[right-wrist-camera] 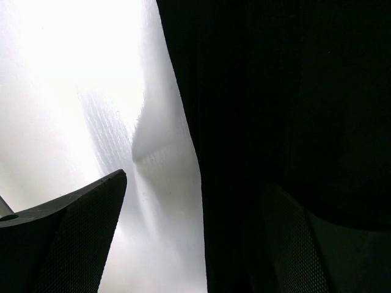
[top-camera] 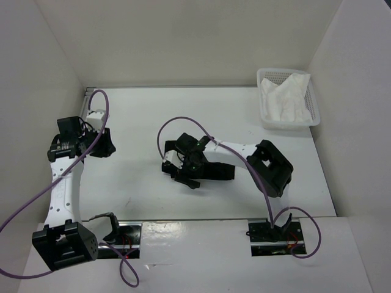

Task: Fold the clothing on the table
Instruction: Fold the skirt

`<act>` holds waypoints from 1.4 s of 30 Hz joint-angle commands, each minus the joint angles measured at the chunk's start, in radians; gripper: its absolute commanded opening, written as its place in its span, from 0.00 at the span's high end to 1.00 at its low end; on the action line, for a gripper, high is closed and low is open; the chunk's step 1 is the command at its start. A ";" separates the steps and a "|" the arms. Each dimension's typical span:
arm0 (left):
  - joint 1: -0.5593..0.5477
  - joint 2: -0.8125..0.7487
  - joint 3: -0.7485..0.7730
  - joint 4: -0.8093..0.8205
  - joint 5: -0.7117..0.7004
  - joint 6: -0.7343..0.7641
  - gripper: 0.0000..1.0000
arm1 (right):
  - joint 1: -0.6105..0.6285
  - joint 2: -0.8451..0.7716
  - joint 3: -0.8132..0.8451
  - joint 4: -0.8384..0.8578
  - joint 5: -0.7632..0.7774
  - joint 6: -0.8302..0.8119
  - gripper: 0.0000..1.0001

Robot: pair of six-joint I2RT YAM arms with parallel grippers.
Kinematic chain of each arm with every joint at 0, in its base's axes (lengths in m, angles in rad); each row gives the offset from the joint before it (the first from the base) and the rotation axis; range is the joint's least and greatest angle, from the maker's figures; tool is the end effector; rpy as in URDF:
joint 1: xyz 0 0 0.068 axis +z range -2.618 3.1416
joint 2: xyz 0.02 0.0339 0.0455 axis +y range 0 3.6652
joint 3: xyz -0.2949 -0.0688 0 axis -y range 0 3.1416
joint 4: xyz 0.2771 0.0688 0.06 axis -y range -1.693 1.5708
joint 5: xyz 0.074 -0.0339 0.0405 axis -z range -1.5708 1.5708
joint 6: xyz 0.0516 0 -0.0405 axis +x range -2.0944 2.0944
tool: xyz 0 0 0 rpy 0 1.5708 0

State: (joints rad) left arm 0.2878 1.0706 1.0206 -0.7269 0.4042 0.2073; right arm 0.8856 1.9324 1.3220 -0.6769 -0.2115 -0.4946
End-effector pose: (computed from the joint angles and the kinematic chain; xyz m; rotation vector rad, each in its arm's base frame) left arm 0.2406 0.0501 0.3332 0.1036 2.2783 -0.2180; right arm 0.2578 0.3325 0.1602 -1.8676 2.1938 0.3798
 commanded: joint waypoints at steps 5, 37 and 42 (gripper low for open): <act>-0.045 0.035 0.027 0.001 0.058 0.029 0.55 | -0.002 -0.061 0.033 -0.044 0.015 0.002 0.08; -0.690 0.855 0.415 0.247 -0.166 0.049 0.19 | -0.614 -0.575 -0.118 -0.095 0.142 0.149 0.05; -0.740 0.876 0.389 0.256 -0.208 0.067 0.20 | -0.614 -0.566 -0.109 -0.095 0.142 0.159 0.05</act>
State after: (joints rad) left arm -0.4290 1.9442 1.4044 -0.4942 0.2184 0.2398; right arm 0.2806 1.3785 1.2037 -0.7570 -0.0597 -0.3553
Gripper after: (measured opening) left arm 0.796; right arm 0.946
